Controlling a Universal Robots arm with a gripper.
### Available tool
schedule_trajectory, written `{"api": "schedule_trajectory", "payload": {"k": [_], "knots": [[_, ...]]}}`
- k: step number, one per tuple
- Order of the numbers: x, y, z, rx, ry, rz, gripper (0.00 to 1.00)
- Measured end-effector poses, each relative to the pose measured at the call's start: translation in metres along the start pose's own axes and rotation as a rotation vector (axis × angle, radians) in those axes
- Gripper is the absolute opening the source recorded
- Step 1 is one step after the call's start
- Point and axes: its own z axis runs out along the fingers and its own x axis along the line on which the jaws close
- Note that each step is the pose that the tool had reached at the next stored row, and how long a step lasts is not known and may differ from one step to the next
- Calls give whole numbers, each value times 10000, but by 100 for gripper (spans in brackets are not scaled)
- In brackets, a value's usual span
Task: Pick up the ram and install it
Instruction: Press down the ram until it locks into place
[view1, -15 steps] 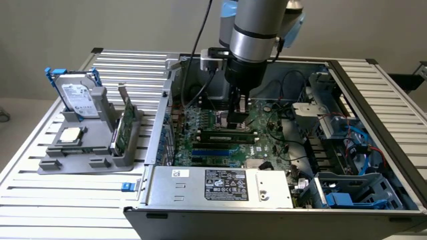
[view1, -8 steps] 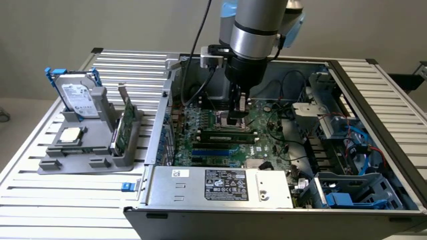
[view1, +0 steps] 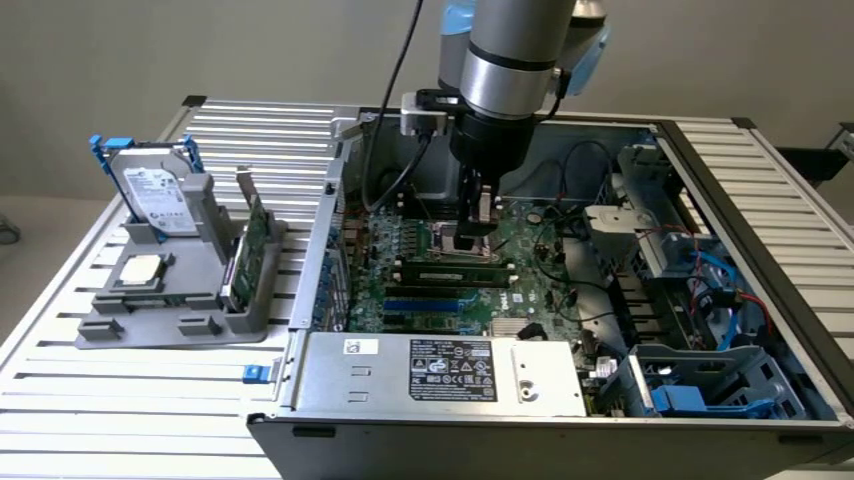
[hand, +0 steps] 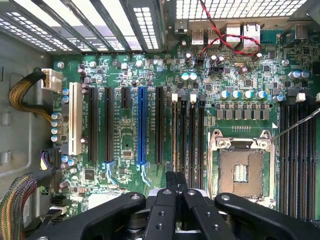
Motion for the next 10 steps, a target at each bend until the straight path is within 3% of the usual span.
{"api": "schedule_trajectory", "payload": {"k": [8,10], "knots": [[0,1,0,0,0,-1,11],[4,23,11,38,-11,0,11]]}}
